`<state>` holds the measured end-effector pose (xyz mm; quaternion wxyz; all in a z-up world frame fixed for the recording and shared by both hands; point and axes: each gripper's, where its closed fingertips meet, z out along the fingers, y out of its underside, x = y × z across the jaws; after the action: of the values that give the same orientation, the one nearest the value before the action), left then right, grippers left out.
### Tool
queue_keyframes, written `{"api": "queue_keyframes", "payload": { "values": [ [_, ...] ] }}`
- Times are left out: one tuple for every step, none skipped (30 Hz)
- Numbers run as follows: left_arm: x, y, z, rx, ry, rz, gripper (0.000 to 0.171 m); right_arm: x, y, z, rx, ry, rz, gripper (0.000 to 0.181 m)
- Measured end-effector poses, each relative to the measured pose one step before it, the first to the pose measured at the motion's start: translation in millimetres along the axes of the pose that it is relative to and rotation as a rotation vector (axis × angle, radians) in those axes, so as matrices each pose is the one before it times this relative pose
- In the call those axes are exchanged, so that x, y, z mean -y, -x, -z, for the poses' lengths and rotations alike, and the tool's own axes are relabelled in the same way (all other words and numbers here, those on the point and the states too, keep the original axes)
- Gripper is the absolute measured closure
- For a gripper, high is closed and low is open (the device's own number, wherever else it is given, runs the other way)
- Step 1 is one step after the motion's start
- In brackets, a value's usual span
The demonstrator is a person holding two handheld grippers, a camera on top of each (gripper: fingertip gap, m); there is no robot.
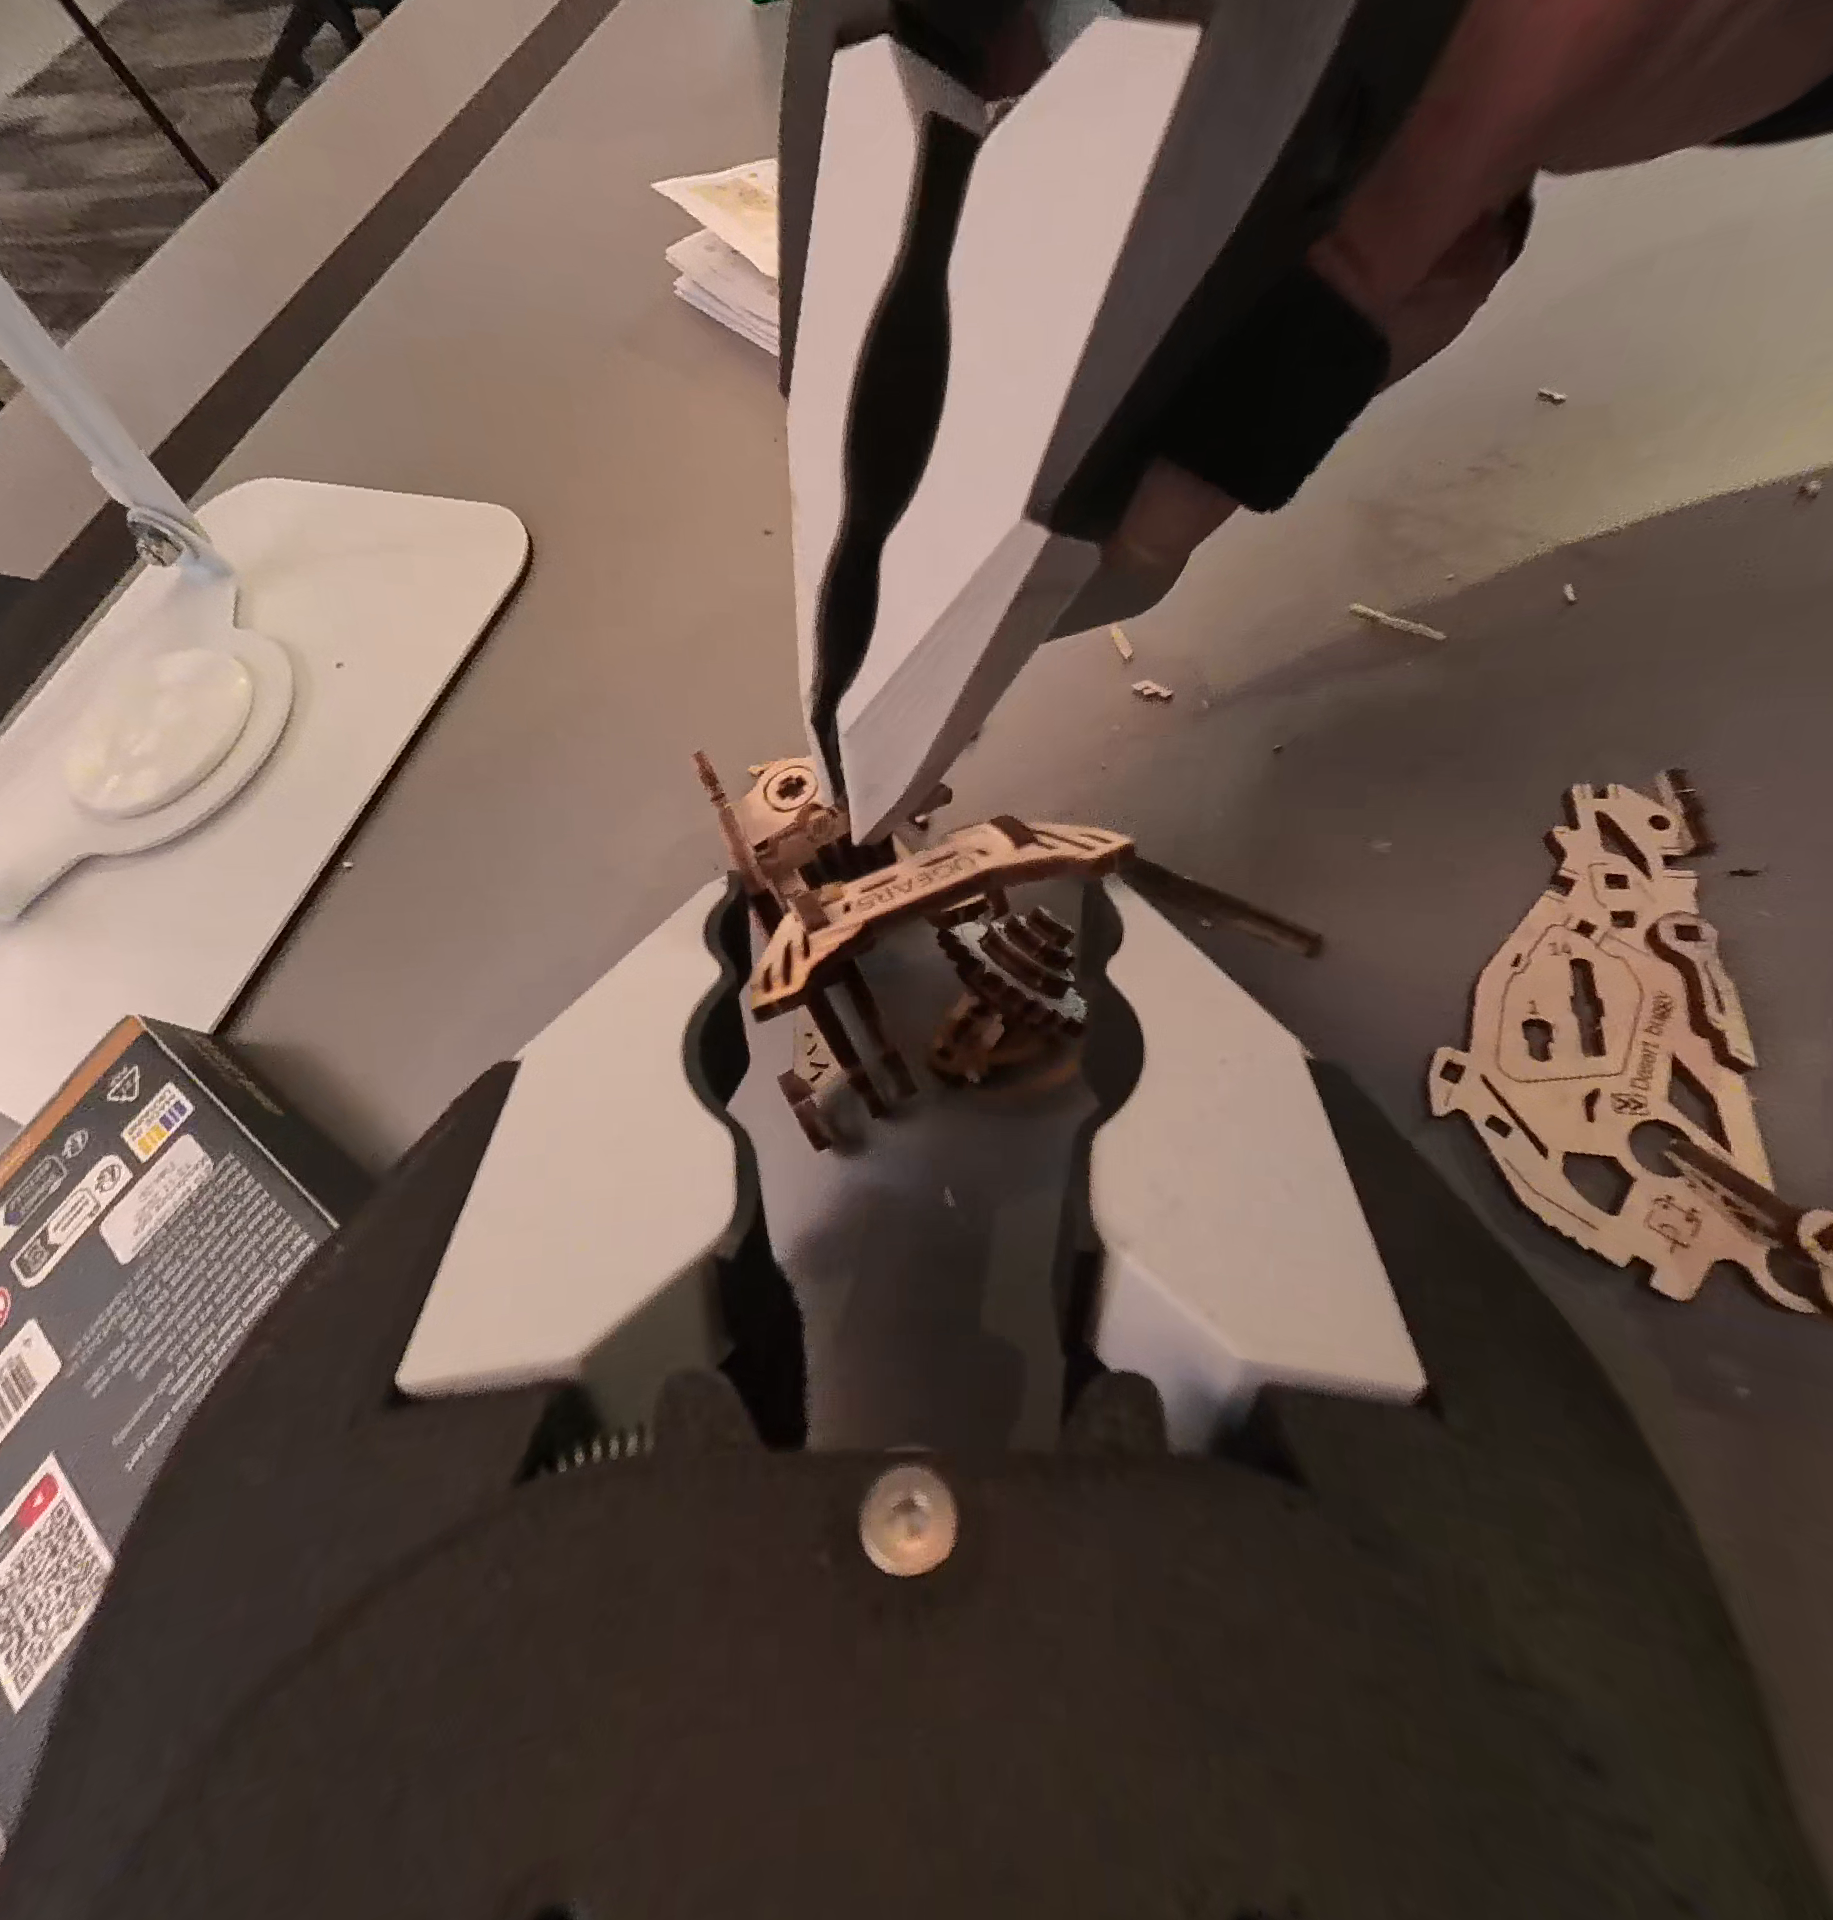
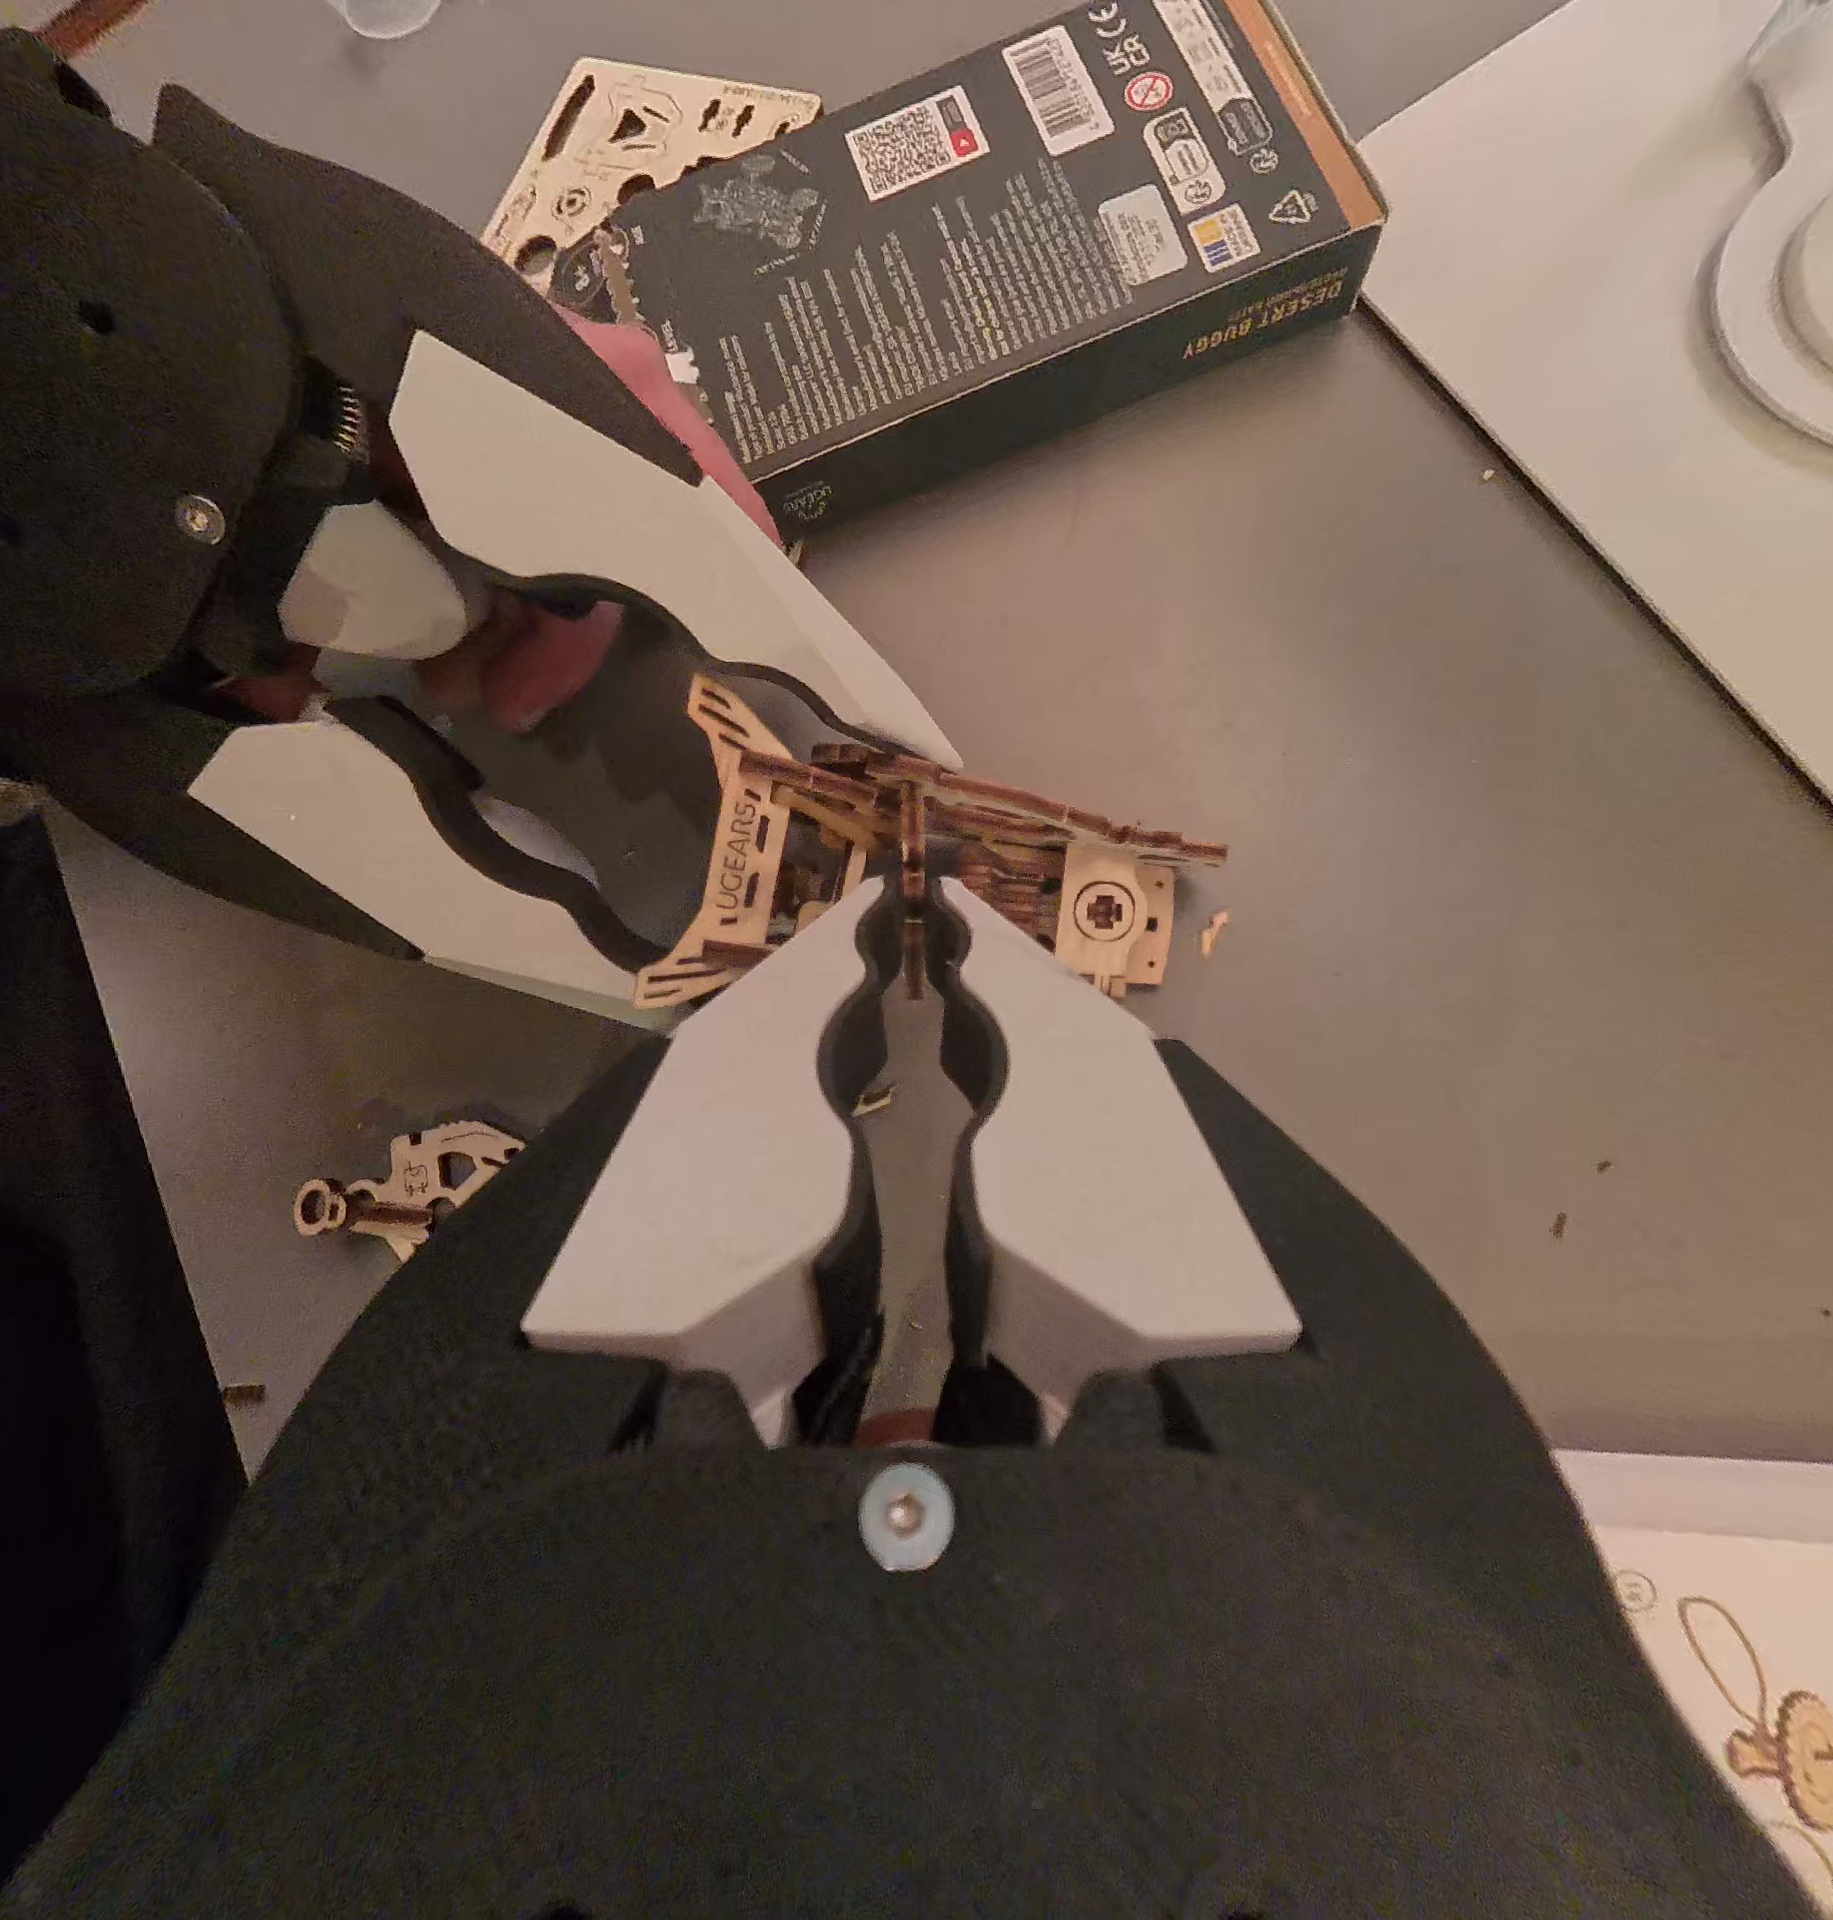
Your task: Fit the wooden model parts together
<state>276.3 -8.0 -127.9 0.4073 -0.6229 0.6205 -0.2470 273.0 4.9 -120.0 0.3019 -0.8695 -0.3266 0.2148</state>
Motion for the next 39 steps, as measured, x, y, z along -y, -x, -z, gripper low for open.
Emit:
{"api": "queue_keyframes", "payload": {
  "values": [
    [-0.18, 0.78, -0.59, 0.0065, 0.00288, -0.0017, 0.11, -0.01, -0.61, 0.01, -0.0089, 0.0048, -0.0003, 0.181],
    [0.06, 1.45, -0.28, 0.0125, 0.00162, -0.0099, 0.113, 0.11, -0.32, -0.24, -0.0078, 0.0016, 0.0004, 0.181],
    [0.0, 0.4, -0.83, 0.0144, 0.00457, -0.0136, 0.112, -0.06, -0.5, -0.11, -0.0087, 0.0026, 0.0, 0.181],
    [0.24, 0.7, -1.1, 0.0185, 0.00412, -0.0076, 0.11, 0.79, -1.04, 0.1, -0.0104, -0.0063, -0.0094, 0.181],
    [0.94, 0.48, -0.41, 0.0161, -0.00003, -0.0089, 0.11, 0.38, 0.09, -0.33, -0.0015, -0.0069, -0.0154, 0.181],
    [-0.28, 0.44, -0.52, 0.0171, 0.00573, -0.0183, 0.111, -0.46, -0.07, -0.29, -0.0036, -0.0038, -0.0082, 0.181],
    [0.03, 1.5, -0.26, 0.0234, 0.00235, -0.0183, 0.114, -0.41, 0.09, 0.21, -0.0085, -0.0041, -0.0013, 0.181],
    [-0.24, 1.46, -0.24, 0.0274, 0.00389, -0.0232, 0.117, -0.11, 0.96, 0.4, -0.0051, -0.0052, -0.0054, 0.181],
    [-0.72, 0.68, -0.51, 0.0207, 0.01089, -0.0239, 0.119, -0.34, 0.51, 0.23, -0.0058, -0.0043, -0.006, 0.181],
    [-0.15, 0.74, -0.45, 0.0183, 0.00458, -0.0193, 0.121, -0.54, 0.03, 0.03, -0.006, -0.0037, -0.0034, 0.181],
    [0.27, 0.65, -0.51, 0.0179, -0.00285, -0.0125, 0.121, 0.02, 0.49, 0.3, 0.0006, -0.008, -0.0118, 0.181],
    [0.01, 0.39, -0.62, 0.0156, -0.00206, -0.0091, 0.121, 0.57, 0.36, 0.72, 0.0009, -0.0085, -0.0121, 0.181],
    [0.05, -0.35, -0.61, 0.0081, 0.00131, -0.0053, 0.121, -0.04, -0.49, 0.19, -0.0063, -0.0053, -0.0021, 0.181],
    [0.37, -0.04, -0.77, 0.0069, -0.00101, 0.0041, 0.121, -0.79, -0.19, -0.44, -0.0088, -0.0048, -0.0005, 0.181],
    [0.16, 0.02, -0.7, 0.0066, -0.00177, -0.0044, 0.121, -0.09, -0.33, 0.02, -0.0125, -0.0109, 0.0035, 0.181],
    [0.33, -0.35, -0.33, 0.007, -0.00134, -0.0148, 0.121, -0.12, -0.62, 0.32, -0.0127, -0.0085, 0.0101, 0.181],
    [-0.28, -0.04, -0.39, 0.0076, 0.00389, -0.0192, 0.121, -0.46, -0.34, 0.24, -0.0078, -0.0045, 0.0091, 0.181],
    [0.3, 0.14, -0.14, 0.0056, 0.00047, -0.0105, 0.121, -0.17, -0.15, 0.09, -0.0063, -0.0055, 0.0058, 0.181],
    [0.45, -0.1, 0.11, 0.0015, 0.00023, -0.0009, 0.121, 0.21, -0.1, 0.52, -0.0047, -0.0039, 0.0036, 0.181],
    [-0.18, 0.28, -0.23, 0.0033, 0.00517, -0.0057, 0.121, 0.26, -0.1, 0.38, -0.0021, -0.0034, 0.0009, 0.181],
    [-0.03, 0.59, -0.24, 0.0077, 0.00338, -0.0147, 0.121, 0.29, -0.18, -0.16, -0.0015, -0.0055, -0.0006, 0.181],
    [-0.35, 0.04, -0.48, 0.0086, 0.00602, -0.0186, 0.121, 0.22, -0.27, -0.13, -0.0056, -0.0048, 0.0049, 0.181],
    [-0.37, 0.13, -0.28, 0.0071, 0.00638, -0.0165, 0.122, -0.15, -0.25, -0.03, -0.0075, -0.0001, 0.0076, 0.181],
    [-0.12, 0.16, 0.13, 0.0031, 0.00417, -0.0123, 0.122, 0.06, -0.1, -0.21, -0.0048, -0.0016, 0.0047, 0.181],
    [-0.29, 0.09, 0.04, 0.0016, 0.00291, -0.018, 0.122, -0.14, 0.24, -0.28, 0.0006, -0.0005, 0.0005, 0.181],
    [-0.38, 0.17, -0.06, -0.0021, -0.00012, -0.0094, 0.122, 0.1, -0.18, 0.03, -0.0007, -0.0019, 0.0038, 0.181],
    [-0.17, 0.35, -0.11, -0.0012, -0.00099, -0.0044, 0.122, 0.29, -0.19, -0.19, -0.0047, -0.0013, 0.0099, 0.181],
    [-0.74, -0.14, -0.15, 0.0006, 0.00389, -0.0104, 0.122, 0.05, 0.18, -0.55, -0.0014, 0.0011, 0.0077, 0.181],
    [-0.41, 0.26, -0.17, 0.0044, 0.00462, -0.0047, 0.122, 0.04, 0.03, -0.52, 0.0021, 0.0007, 0.0012, 0.181],
    [-0.32, -0.15, -0.17, -0.0004, 0.00315, -0.003, 0.122, 0.12, -0.43, -0.51, 0.0009, -0.0036, -0.0008, 0.181],
    [-0.35, -0.03, -0.11, -0.0013, 0.00242, -0.0153, 0.122, -0.29, -0.24, -0.65, 0.0011, -0.0023, 0.0017, 0.181],
    [-0.22, 0.62, 0.17, -0.001, 0.00328, 0.0029, 0.122, 0.28, -0.2, -0.2, -0.0004, -0.0015, 0.0043, 0.181],
    [-0.35, 0.91, 0.06, -0.0005, 0.00093, 0.0061, 0.122, 1.1, -0.11, -0.32, -0.0041, -0.0043, 0.0045, 0.181],
    [-1.32, -0.3, -0.41, 0.0018, 0.00432, -0.0156, 0.122, 0.22, -0.02, -0.87, -0.0056, -0.0011, 0.0091, 0.181],
    [-0.31, 0.24, 0.14, 0.0074, 0.00356, -0.0157, 0.122, -0.39, -0.03, -0.63, -0.0013, 0.0049, 0.009, 0.181],
    [0.65, 0.37, 0.45, 0.0041, 0.00099, -0.0008, 0.122, 0.32, -0.01, 0.2, 0.0028, 0.0008, 0.0001, 0.181],
    [-0.24, -0.3, -0.39, -0.003, 0.0033, -0.002, 0.122, 0.1, -0.11, 0.13, -0.0012, 0.0006, 0.0024, 0.181],
    [-0.24, 0.3, -0.27, 0.001, 0.001, -0.0061, 0.122, -0.3, -0.26, -0.38, -0.0031, 0.0011, 0.0036, 0.181],
    [0.05, 0.75, 0.02, 0.0012, -0.00143, 0.0083, 0.122, 0.47, -0.29, 0.02, -0.0016, -0.0011, 0.0013, 0.181]
  ]
}}
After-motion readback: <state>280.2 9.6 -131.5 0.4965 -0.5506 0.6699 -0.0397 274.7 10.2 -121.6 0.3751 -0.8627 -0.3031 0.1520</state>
